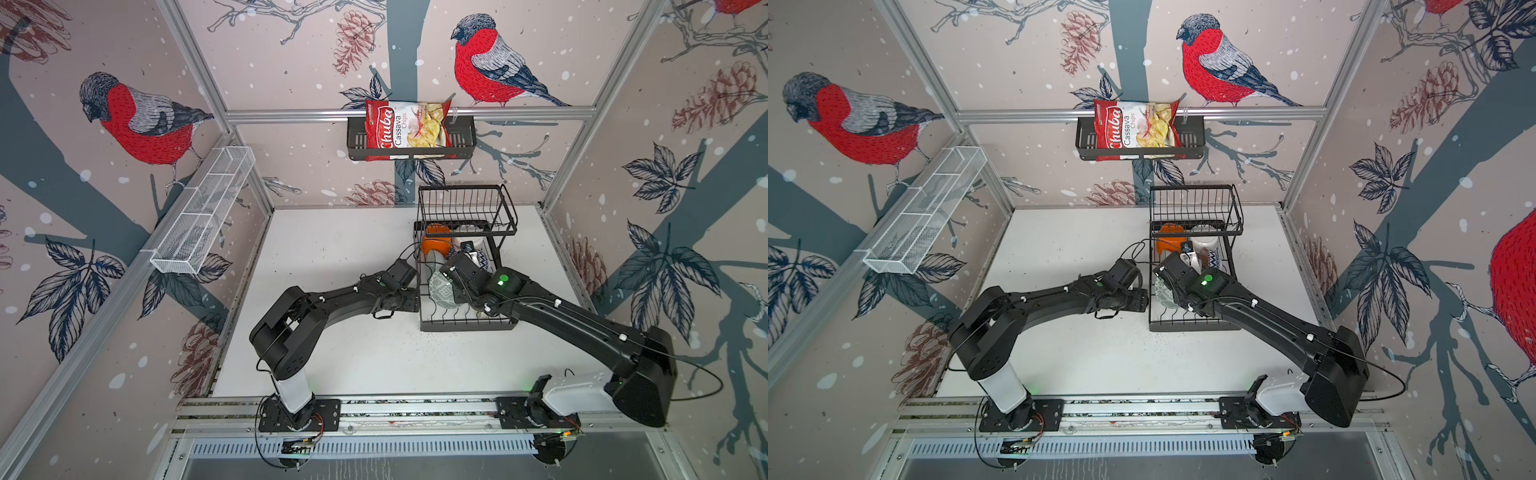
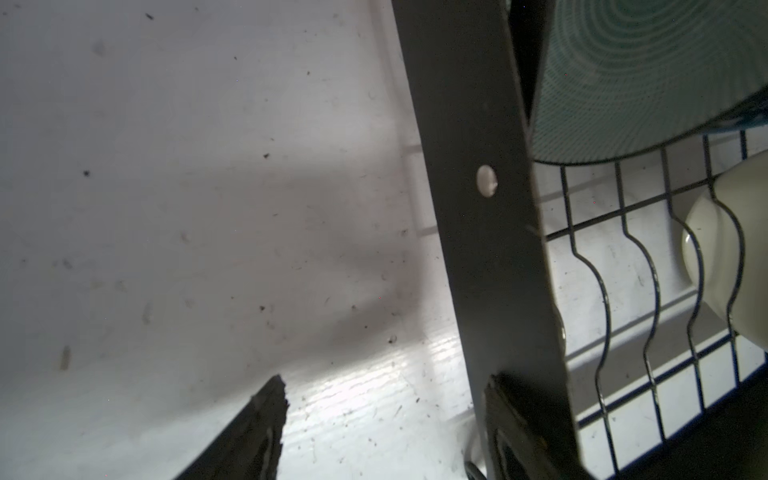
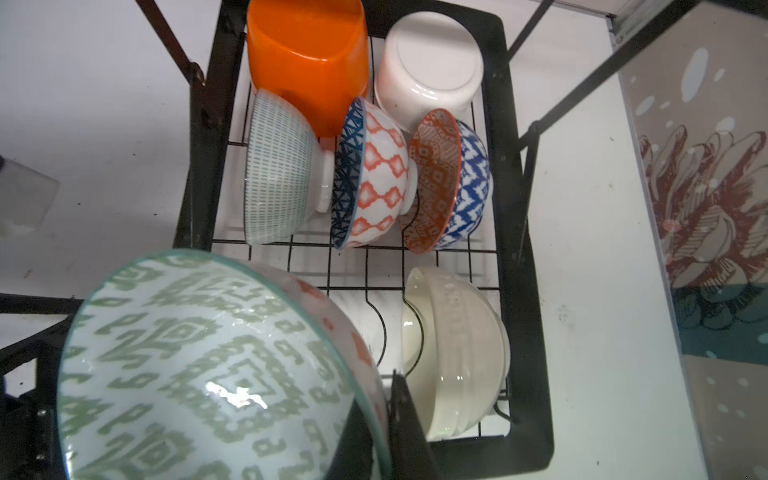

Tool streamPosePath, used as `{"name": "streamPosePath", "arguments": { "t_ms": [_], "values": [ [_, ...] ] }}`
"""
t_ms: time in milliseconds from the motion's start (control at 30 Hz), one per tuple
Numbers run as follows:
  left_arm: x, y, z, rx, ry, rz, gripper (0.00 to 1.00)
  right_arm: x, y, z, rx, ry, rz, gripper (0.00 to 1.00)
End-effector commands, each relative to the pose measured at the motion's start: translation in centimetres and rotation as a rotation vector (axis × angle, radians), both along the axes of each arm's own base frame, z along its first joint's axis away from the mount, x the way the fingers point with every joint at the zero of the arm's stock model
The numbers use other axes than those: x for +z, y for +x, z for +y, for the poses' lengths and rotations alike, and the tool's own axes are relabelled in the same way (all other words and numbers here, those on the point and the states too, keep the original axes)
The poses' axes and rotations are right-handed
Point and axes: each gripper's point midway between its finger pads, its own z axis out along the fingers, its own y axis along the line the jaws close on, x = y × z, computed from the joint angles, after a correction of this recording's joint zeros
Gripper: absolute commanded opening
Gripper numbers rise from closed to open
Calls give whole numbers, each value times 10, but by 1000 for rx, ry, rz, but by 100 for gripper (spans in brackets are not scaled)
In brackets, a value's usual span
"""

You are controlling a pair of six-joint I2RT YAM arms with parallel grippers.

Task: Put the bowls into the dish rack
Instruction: 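Carry the green-patterned bowl over the rack with the right gripper while left gripper withdraws, then lower the green-patterned bowl on edge into the rack beside the cream bowl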

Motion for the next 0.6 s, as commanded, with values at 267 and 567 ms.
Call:
{"name": "streamPosePath", "arguments": {
  "t_ms": [267,567],
  "values": [
    [25,14,-4,-6,-59,-102,75,-3,-9,-32,-153,-174,-38,0],
    [43,24,34,81,-84,-147,75,-16,-12,-32,-161,-300,-26,0]
  ]
}}
